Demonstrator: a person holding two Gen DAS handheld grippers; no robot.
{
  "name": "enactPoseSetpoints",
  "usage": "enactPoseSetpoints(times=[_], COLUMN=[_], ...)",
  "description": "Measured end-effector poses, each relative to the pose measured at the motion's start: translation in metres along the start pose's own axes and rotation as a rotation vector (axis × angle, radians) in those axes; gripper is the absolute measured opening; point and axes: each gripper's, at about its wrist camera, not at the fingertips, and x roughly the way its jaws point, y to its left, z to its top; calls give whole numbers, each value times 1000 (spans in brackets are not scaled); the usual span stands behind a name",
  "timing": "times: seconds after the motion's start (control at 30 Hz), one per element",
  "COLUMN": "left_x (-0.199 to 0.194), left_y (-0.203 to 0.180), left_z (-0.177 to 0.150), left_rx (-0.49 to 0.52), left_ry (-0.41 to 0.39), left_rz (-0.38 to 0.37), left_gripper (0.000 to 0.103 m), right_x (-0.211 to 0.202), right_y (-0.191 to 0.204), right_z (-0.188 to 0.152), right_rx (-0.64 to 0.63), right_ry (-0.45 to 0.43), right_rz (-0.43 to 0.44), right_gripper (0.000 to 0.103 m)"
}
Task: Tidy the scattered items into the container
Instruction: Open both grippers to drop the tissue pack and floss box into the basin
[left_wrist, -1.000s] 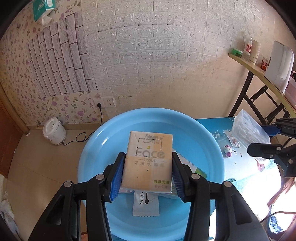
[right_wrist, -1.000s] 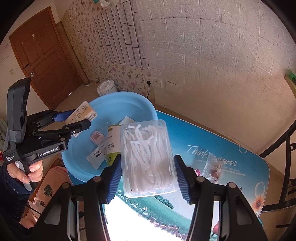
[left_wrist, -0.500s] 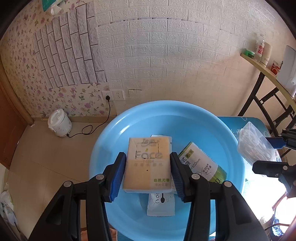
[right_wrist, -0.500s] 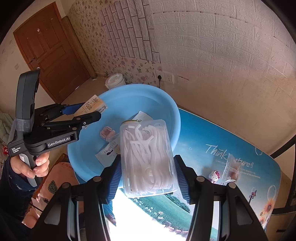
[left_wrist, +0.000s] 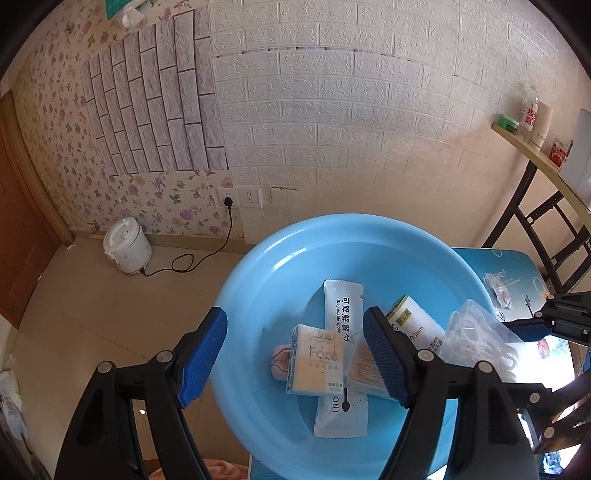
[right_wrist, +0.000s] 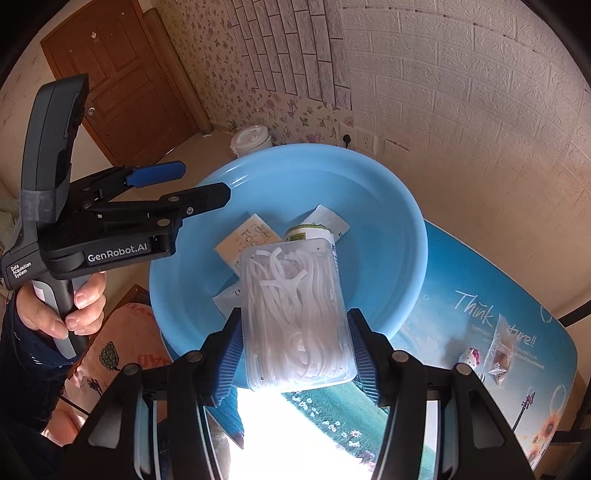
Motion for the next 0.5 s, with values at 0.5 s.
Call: enactPoseSetpoints(times=[0.5], left_x=[-2], left_y=[29], left_z=[-6], left_rx=[-34], left_ry=[-5], left_rz=[26], left_gripper=[74], right_x=[31], right_y=[35], right_z=[21], right_rx=[-75], right_ry=[22], right_rz=[65], right_gripper=[56])
